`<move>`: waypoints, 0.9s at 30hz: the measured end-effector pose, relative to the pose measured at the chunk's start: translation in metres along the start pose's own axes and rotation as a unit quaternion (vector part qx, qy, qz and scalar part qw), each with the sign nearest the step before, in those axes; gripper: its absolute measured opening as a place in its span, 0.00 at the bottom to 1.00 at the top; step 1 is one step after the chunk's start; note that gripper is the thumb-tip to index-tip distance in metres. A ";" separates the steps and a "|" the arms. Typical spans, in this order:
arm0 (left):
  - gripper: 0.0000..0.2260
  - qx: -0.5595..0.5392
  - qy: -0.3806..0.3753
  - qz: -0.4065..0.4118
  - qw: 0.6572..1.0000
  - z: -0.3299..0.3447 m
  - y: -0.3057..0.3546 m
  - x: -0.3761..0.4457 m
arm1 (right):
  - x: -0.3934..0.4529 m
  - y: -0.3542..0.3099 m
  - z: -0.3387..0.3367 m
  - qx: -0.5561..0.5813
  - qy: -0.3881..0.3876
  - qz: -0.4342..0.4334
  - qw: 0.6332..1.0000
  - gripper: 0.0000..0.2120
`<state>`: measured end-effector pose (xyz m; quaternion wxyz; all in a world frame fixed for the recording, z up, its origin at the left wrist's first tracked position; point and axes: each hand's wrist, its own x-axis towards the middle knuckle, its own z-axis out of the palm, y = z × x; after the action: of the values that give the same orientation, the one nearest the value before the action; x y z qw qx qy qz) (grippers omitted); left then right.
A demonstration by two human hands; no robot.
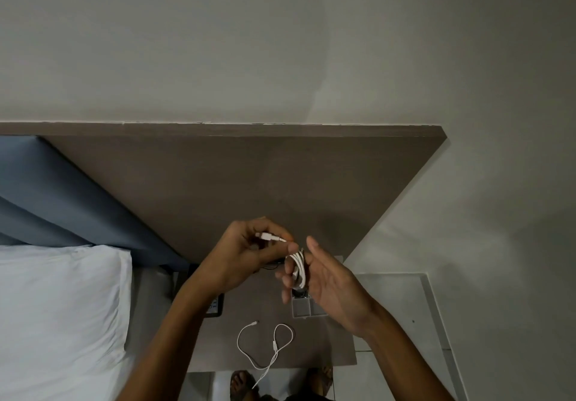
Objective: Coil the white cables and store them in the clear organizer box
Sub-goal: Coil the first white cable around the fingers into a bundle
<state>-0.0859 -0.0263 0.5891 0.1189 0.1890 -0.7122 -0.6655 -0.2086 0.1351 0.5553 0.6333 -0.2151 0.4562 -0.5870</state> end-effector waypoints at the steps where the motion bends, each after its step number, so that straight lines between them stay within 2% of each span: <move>1: 0.06 -0.033 -0.005 -0.008 0.999 0.002 -0.003 -0.001 | -0.001 0.001 0.000 0.014 -0.001 -0.001 1.000 0.25; 7: 0.09 -0.085 0.034 -0.039 0.995 0.008 -0.027 -0.010 | -0.004 0.003 -0.004 0.018 0.001 -0.009 1.000 0.18; 12: 0.14 -0.187 -0.031 -0.106 0.976 0.016 -0.040 -0.016 | -0.005 0.008 -0.009 0.052 0.017 -0.008 0.998 0.20; 16: 0.16 -0.220 -0.045 -0.123 0.967 0.015 -0.046 -0.019 | -0.005 0.015 -0.013 0.125 0.033 0.018 0.991 0.20; 21: 0.13 -0.191 -0.005 -0.112 0.975 0.023 -0.060 -0.018 | -0.003 0.026 -0.019 0.142 0.083 0.030 0.986 0.19; 27: 0.13 -0.082 0.039 -0.087 0.992 0.046 -0.102 -0.013 | 0.005 0.068 -0.046 0.154 0.137 0.041 0.978 0.17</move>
<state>-0.0821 0.0167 0.4853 0.1036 0.2655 -0.6308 -0.7217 -0.2102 0.1579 0.4761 0.6136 -0.0139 0.4513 -0.6478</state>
